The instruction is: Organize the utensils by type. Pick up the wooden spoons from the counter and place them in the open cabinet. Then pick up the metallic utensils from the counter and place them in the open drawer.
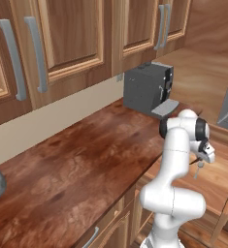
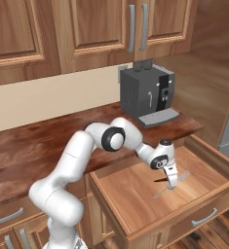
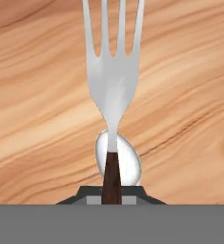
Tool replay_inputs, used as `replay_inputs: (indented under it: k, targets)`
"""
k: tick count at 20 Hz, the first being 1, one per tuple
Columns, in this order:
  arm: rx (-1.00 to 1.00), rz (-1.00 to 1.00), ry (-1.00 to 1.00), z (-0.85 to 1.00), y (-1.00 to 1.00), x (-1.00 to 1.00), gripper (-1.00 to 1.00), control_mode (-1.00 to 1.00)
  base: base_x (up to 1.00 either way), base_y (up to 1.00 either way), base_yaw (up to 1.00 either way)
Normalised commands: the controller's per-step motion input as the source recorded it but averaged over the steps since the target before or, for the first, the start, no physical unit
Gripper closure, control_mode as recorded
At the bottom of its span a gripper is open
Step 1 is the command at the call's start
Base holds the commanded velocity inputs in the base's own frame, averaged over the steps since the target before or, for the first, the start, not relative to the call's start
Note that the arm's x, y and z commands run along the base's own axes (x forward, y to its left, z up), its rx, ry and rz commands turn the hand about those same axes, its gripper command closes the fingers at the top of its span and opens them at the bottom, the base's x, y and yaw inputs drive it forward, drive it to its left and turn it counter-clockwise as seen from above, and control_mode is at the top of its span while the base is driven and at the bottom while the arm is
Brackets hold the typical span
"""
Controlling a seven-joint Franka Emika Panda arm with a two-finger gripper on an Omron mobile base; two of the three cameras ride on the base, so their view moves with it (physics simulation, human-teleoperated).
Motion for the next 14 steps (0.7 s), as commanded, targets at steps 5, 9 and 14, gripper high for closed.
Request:
replay_inputs:
  k: [5, 9, 14]
  targets:
    - [0.0, 0.0, 0.0, -0.41, -0.01, 0.18, 1.0, -1.0, 0.0, 0.0, 0.0]
    - [0.0, 0.0, 0.0, -0.41, -0.02, 0.16, 1.0, -1.0, 0.0, 0.0, 0.0]
    - [0.0, 0.0, 0.0, -0.26, 0.0, 0.17, -1.0, -1.0, 0.0, 0.0, 0.0]
